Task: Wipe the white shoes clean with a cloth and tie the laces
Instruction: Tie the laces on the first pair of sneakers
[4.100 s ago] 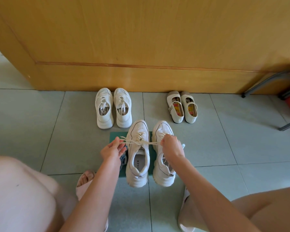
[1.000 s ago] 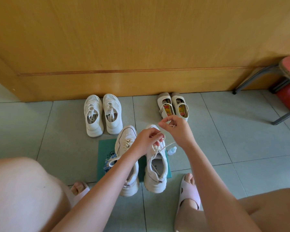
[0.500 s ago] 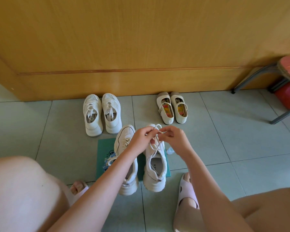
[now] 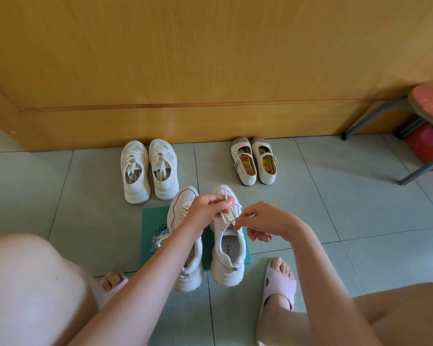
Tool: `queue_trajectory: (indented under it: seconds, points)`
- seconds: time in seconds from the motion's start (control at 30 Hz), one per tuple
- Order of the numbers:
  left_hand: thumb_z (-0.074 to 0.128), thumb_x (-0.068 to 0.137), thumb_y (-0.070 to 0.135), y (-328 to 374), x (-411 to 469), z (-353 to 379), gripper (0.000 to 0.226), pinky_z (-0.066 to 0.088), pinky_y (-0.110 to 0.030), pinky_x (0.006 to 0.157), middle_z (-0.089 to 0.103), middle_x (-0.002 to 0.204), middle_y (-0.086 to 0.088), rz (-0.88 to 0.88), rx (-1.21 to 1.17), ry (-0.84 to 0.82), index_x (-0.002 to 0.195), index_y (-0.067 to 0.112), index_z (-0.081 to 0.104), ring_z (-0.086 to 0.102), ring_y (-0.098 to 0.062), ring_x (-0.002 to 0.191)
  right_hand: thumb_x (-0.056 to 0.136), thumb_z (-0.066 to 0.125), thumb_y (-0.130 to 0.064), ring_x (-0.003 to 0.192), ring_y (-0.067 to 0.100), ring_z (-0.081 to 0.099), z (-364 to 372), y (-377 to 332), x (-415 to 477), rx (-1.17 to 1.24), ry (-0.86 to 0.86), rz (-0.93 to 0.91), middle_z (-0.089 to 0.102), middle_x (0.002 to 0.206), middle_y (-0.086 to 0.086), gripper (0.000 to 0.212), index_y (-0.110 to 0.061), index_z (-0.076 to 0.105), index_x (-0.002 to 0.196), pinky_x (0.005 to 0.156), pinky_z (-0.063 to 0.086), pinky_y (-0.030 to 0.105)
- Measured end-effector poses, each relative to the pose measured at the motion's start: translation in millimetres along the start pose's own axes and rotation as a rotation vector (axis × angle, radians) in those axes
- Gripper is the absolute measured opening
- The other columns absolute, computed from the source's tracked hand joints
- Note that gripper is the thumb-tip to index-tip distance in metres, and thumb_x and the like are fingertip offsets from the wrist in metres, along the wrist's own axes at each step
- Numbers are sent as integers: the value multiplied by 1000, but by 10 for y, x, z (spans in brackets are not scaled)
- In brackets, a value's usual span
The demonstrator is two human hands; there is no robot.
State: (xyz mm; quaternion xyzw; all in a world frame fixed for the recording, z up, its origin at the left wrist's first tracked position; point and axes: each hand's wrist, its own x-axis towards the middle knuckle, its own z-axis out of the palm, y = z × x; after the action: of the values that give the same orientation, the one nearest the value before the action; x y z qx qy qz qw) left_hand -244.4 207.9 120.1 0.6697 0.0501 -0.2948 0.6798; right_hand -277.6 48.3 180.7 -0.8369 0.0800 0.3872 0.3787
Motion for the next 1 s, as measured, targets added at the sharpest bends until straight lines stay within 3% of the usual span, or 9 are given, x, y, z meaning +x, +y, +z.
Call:
queue_trajectory:
  seconds: [0.1, 0.17, 0.27, 0.37, 0.57, 0.77, 0.83, 0.93, 1.0]
  points:
    - [65, 87, 19, 15, 8, 10, 9, 54, -29, 84, 70, 80, -3, 52, 15, 32, 90, 15, 72, 64, -9, 73, 93, 54, -21, 38, 11, 47, -41, -46, -22, 28, 41, -15, 64, 61, 7, 18, -11, 69, 90, 44, 42, 17]
    - [64, 87, 18, 18, 27, 7, 9, 54, -29, 82, 72, 82, -3, 76, 62, 35, 91, 14, 71, 64, -6, 71, 94, 54, -19, 46, 14, 59, -64, -68, -49, 56, -26, 5, 68, 65, 9, 19, -8, 69, 93, 53, 53, 20]
    - [61, 89, 14, -9, 38, 16, 18, 54, -30, 79, 73, 85, -4, 151, 202, 50, 105, 8, 67, 64, -8, 69, 92, 57, -11, 65, 26, 68, 1, -54, -71, 110, -212, 80, 71, 82, 20, 22, 7, 65, 102, 68, 60, 30]
    - [59, 88, 9, -46, 37, 44, 32, 54, -24, 76, 73, 87, -1, 197, 277, 91, 120, 8, 58, 63, -6, 66, 94, 54, -11, 63, 25, 69, 83, -42, -55, 122, -227, 92, 70, 86, 24, 25, 10, 64, 102, 66, 60, 29]
    - [64, 86, 13, -67, 67, 29, 26, 48, -7, 62, 73, 89, -3, 245, 362, 207, 111, 6, 64, 66, -5, 68, 94, 55, -15, 67, 23, 69, 135, -36, -35, 107, -169, -15, 72, 76, 8, 16, -7, 68, 90, 64, 57, 23]
    - [64, 87, 15, -99, 75, 18, 26, 51, -11, 65, 72, 90, -2, 243, 382, 221, 111, 7, 65, 68, -6, 73, 95, 51, -16, 66, 22, 70, 186, -58, -86, 55, -183, -47, 72, 69, 4, 17, -13, 64, 85, 69, 58, 26]
    - [63, 88, 17, -104, 73, 18, 26, 50, -9, 65, 71, 93, -2, 239, 383, 222, 113, 8, 63, 68, -6, 76, 96, 50, -17, 57, 17, 67, 195, -79, -96, 52, -98, -80, 70, 68, 5, 16, -13, 63, 89, 66, 57, 25]
    - [60, 88, 16, -85, 60, 12, 19, 42, -1, 62, 69, 84, 1, 250, 418, 226, 104, 8, 66, 62, -2, 73, 97, 49, -19, 41, 12, 50, 165, -82, -78, 115, 190, -156, 64, 63, 5, 17, -12, 64, 94, 48, 46, 23]
    - [59, 89, 15, -73, 48, 17, 17, 42, -2, 61, 68, 79, 2, 263, 408, 217, 101, 7, 67, 61, -1, 69, 96, 50, -20, 38, 12, 44, 139, -85, -95, 96, 124, -156, 62, 58, 3, 17, -13, 66, 96, 45, 42, 21]
